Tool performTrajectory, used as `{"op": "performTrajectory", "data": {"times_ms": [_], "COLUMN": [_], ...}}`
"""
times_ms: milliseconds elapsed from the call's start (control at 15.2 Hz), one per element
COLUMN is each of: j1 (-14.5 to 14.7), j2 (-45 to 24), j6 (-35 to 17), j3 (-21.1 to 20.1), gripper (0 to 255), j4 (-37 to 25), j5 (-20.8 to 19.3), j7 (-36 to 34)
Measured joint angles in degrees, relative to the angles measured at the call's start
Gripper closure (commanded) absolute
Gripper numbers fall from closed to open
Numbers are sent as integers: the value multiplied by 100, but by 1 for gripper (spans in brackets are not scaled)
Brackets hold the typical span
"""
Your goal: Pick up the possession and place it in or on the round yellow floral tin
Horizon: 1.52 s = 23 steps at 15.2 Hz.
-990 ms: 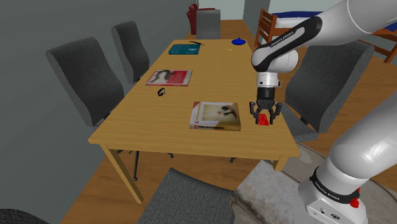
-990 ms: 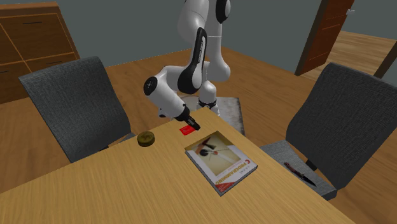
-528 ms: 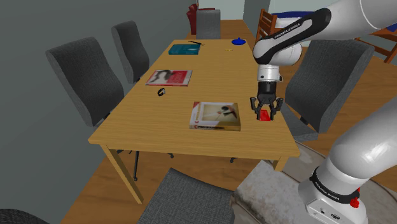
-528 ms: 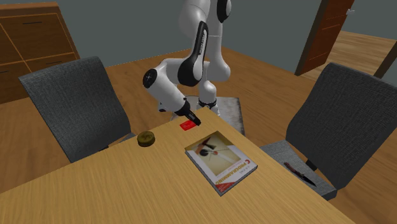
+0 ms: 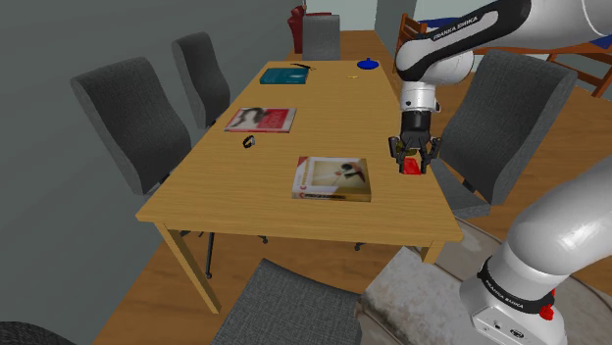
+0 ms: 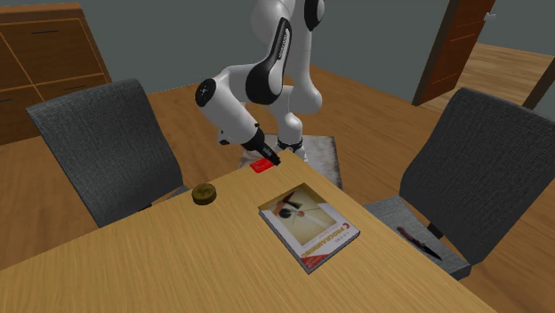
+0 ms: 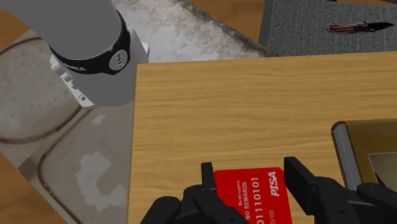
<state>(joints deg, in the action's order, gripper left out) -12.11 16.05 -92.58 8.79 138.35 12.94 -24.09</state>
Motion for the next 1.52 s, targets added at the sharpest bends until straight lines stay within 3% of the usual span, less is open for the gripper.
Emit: {"op": "performTrajectory", "data": {"times_ms": [594, 1056, 1518], "j1": [-46, -296, -653], "j2": [1, -1221, -2735], "j6": [629, 989, 1539], "j3": [77, 488, 784], "gripper": [255, 255, 255], "j4": [-617, -2034, -3930], "j5": [-76, -277, -246], "j7": [-44, 601, 1255]}}
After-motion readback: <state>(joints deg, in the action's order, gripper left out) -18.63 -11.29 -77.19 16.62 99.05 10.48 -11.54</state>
